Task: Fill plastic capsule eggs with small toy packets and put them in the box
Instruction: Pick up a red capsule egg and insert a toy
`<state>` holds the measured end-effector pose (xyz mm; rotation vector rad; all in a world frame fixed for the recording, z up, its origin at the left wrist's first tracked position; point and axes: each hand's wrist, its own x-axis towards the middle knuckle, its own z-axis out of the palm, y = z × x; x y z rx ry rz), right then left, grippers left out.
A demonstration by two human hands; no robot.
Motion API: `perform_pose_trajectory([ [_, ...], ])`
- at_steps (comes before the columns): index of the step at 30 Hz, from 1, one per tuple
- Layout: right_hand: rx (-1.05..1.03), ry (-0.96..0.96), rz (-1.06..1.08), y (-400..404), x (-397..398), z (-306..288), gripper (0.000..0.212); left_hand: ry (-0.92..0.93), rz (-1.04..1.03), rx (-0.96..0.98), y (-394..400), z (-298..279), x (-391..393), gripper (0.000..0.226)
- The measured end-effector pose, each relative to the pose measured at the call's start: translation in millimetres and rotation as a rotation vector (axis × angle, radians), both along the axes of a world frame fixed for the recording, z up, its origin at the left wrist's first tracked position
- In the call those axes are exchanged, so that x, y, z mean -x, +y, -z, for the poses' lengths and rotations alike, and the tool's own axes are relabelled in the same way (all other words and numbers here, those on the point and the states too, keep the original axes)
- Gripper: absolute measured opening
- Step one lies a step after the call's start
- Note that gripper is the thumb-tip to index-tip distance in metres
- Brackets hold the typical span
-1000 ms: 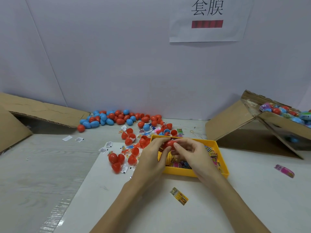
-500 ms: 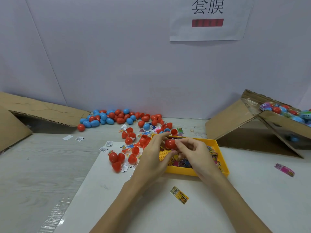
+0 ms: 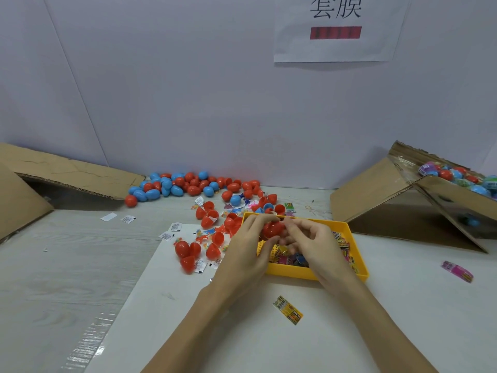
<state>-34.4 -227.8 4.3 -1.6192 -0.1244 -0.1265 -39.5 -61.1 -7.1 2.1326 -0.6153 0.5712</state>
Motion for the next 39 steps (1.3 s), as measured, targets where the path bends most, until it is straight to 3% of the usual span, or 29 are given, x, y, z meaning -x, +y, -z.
perform_pose_trajectory([
  [4, 0.000, -0.049, 0.109, -7.1, -3.7, -1.4, 0.017, 0.057, -0.080, 0.058, 2.4, -0.5, -1.1, 0.032],
  [10, 0.665, -0.264, 0.293, -20.4, -1.1, 2.5, 0.024, 0.072, -0.078, 0.020, 2.3, 1.1, -0.1, 0.029],
  [15, 0.847, -0.270, 0.356, -24.3, -3.3, 3.8, 0.020, 0.073, -0.066, 0.025, 1.2, 3.9, -1.7, 0.027],
  [22, 0.916, -0.137, 0.468, -34.9, -3.5, 2.8, 0.016, 0.118, -0.059, -0.055, 2.0, 7.8, -1.8, 0.036],
  [27, 1.062, 0.014, 0.374, -37.8, -1.5, 0.5, 0.027, 0.121, -0.076, -0.093, 0.3, 7.2, -0.6, 0.039],
  [37, 0.758, 0.048, 0.326, -43.0, -3.7, -2.2, 0.008, 0.128, -0.091, -0.099, 0.2, 5.9, 0.5, 0.036],
  [39, 0.703, 0.011, 0.311, -44.7, -3.0, -3.8, 0.017, 0.113, -0.095, -0.094, 0.4, 5.1, 0.5, 0.037],
])
